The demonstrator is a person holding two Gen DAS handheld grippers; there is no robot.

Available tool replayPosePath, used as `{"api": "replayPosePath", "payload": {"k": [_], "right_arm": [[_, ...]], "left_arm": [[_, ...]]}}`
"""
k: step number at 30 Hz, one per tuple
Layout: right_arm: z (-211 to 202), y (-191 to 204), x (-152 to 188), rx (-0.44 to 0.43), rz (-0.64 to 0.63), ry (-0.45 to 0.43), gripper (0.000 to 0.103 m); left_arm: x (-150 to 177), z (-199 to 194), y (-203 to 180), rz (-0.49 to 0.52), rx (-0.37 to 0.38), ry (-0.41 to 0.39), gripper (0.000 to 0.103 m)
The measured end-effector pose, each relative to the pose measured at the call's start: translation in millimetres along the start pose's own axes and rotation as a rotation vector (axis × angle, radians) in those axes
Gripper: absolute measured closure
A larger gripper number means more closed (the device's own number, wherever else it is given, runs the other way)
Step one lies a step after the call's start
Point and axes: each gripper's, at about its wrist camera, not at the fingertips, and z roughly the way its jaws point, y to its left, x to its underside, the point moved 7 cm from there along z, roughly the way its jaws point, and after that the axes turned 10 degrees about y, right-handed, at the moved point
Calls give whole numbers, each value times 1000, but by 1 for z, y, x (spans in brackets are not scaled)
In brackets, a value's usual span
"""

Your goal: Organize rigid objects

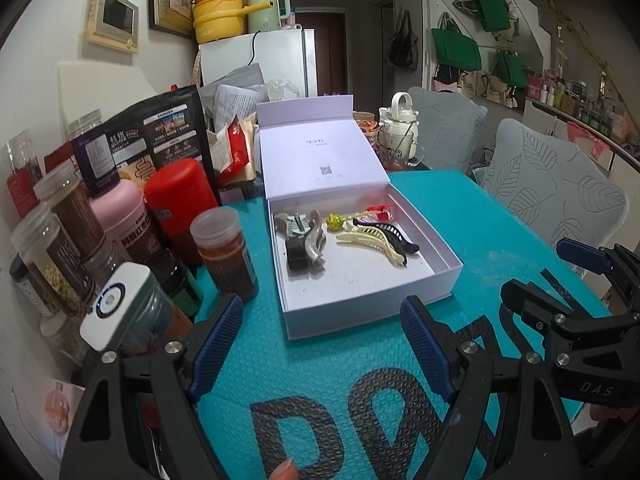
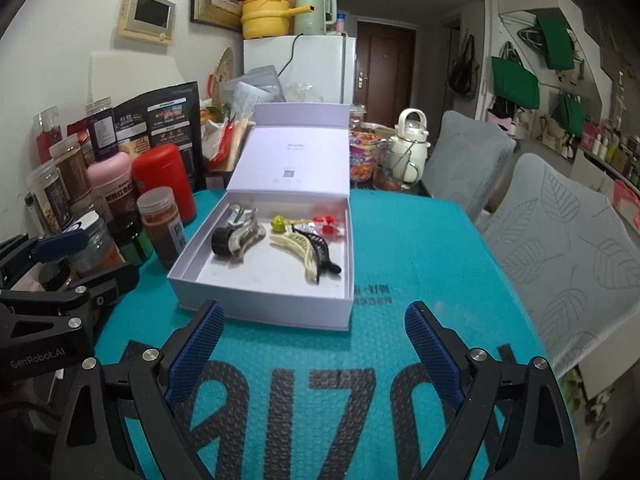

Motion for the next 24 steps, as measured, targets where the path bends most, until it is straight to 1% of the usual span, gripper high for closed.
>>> {"api": "replayPosePath", "payload": {"k": [5, 14, 18, 24], "right_arm": [[0, -1, 5, 23, 1, 2, 10], [-2, 0, 10, 25, 1, 2, 10], [-1, 1, 11, 29, -2, 5, 10], [-2, 4, 11, 26, -5, 4, 10]], "left_arm": [[10, 5, -1, -4, 11, 12, 22], [15, 6, -5, -1, 25, 13, 22], [16, 5, -4, -2, 14, 16, 22], [18, 5, 0, -16, 29, 19, 22]]}}
